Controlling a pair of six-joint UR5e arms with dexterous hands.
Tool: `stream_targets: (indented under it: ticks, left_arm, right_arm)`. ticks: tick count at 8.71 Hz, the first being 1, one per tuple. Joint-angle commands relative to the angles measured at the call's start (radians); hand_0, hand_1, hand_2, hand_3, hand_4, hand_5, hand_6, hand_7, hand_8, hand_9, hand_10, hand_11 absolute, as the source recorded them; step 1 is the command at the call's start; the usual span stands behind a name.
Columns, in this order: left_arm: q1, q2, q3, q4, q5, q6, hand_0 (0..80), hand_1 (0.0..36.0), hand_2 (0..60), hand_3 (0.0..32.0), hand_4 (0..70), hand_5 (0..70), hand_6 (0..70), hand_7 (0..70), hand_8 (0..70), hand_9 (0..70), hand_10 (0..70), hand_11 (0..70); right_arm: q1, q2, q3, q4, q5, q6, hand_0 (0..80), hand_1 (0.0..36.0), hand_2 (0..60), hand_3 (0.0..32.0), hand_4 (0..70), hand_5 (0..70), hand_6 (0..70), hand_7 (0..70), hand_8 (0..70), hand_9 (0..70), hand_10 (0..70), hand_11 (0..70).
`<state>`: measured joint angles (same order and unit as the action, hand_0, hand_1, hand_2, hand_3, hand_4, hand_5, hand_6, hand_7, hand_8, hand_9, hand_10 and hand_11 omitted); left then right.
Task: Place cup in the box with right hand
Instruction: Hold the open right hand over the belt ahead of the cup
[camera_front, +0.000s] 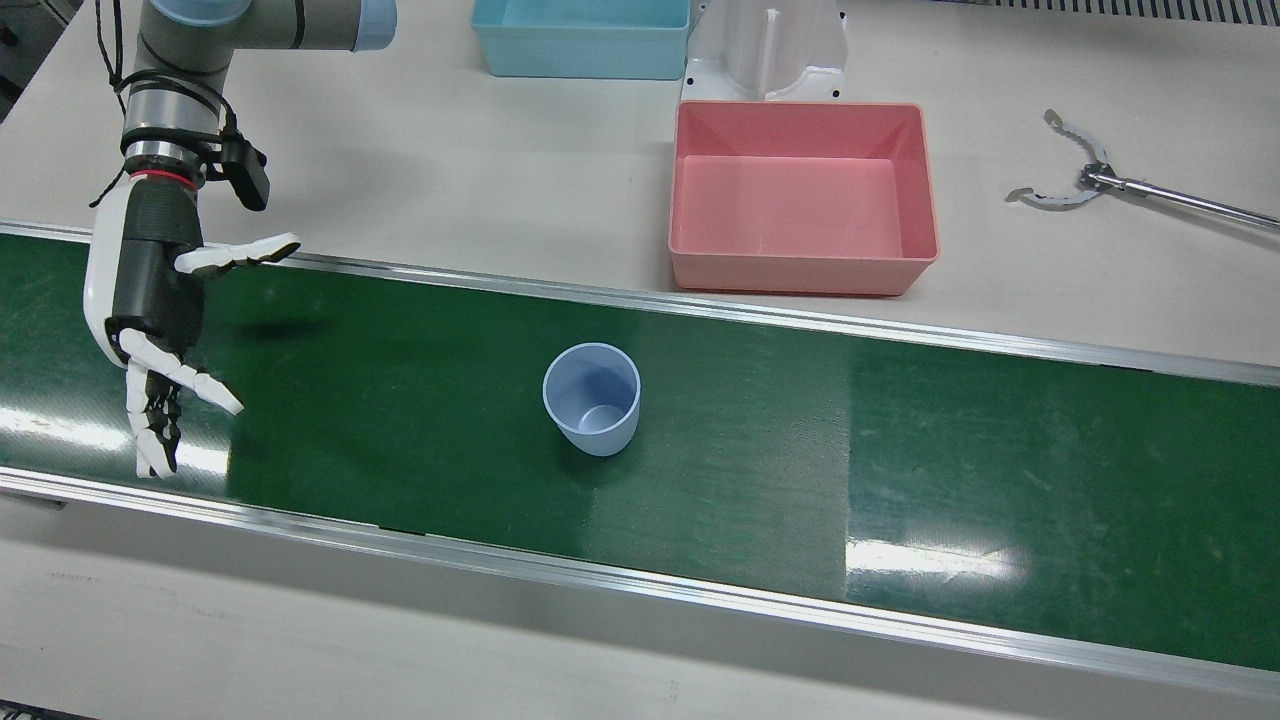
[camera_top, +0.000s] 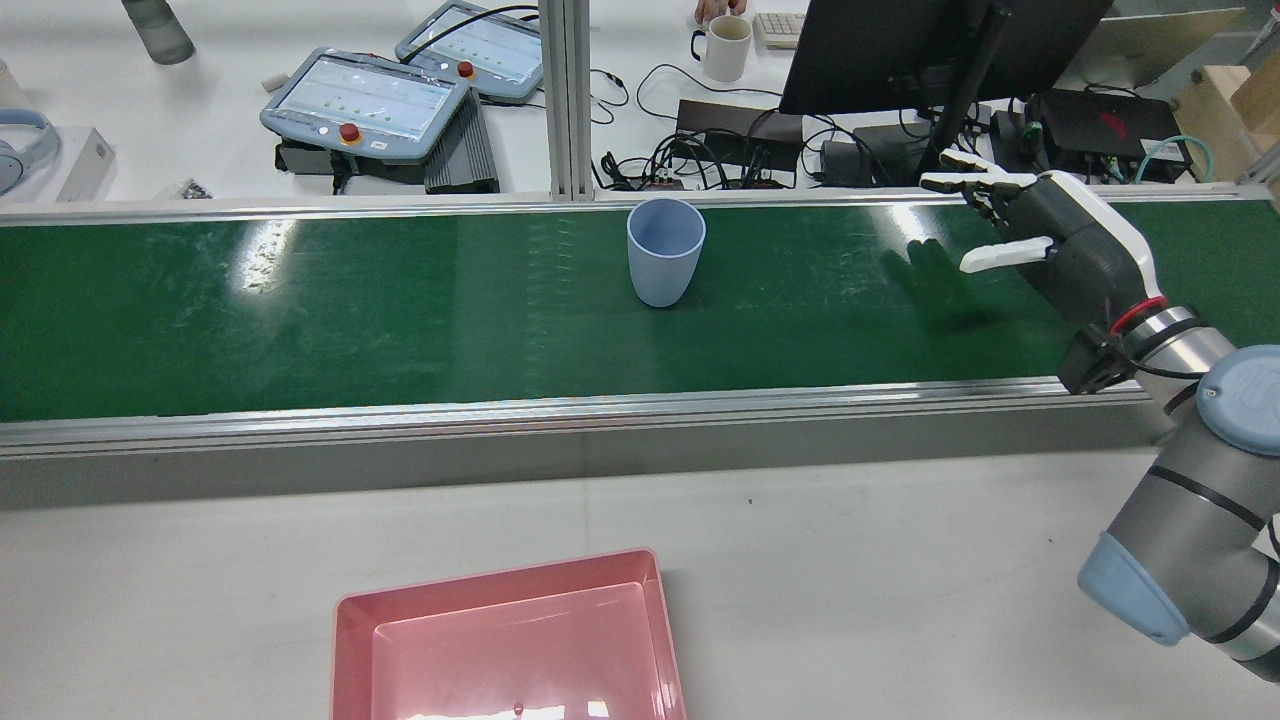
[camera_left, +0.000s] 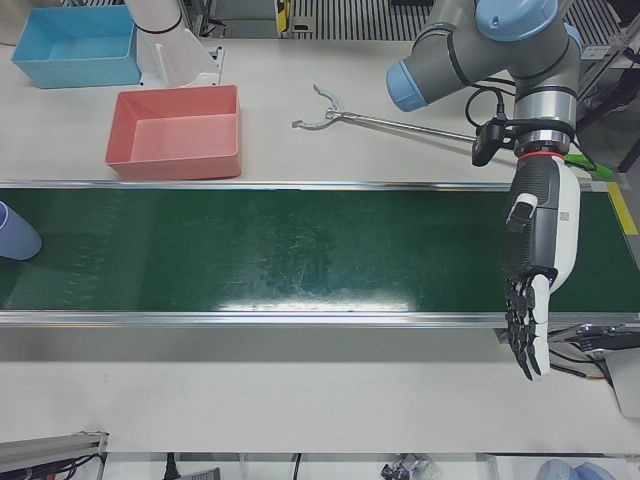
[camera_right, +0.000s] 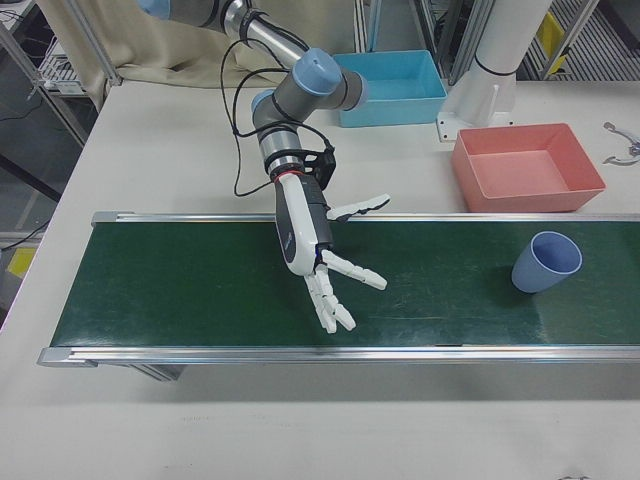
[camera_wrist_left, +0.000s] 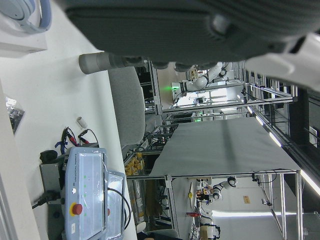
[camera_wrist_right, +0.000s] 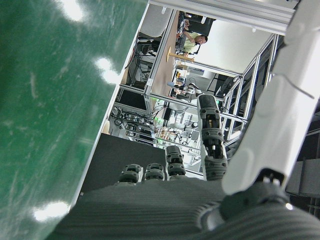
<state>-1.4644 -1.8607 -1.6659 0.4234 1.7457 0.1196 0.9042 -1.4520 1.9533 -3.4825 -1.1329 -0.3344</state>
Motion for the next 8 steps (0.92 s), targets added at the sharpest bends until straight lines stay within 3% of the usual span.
stream_targets:
  ticks: [1, 8]
  left_arm:
    - [-0.001, 0.0, 0.0, 0.0, 0.0, 0.0, 0.0, 0.0, 0.0, 0.0, 0.0, 0.0, 0.0, 0.0, 0.0, 0.0, 0.0, 0.0]
    - [0.001, 0.0, 0.0, 0.0, 0.0, 0.0, 0.0, 0.0, 0.0, 0.0, 0.0, 0.0, 0.0, 0.0, 0.0, 0.0, 0.0, 0.0]
  right_arm:
    - [-0.004, 0.002, 0.009, 0.0, -0.001, 0.0, 52.3, 9.5, 0.0, 0.0, 25.5, 5.0, 5.2, 17.1, 2.5, 5.4, 3.3, 6.3]
    - [-0.019, 0.015, 0.01, -0.003, 0.005, -0.008, 52.4, 9.6, 0.0, 0.0, 28.1, 4.8, 6.0, 21.8, 2.6, 6.5, 3.3, 6.3]
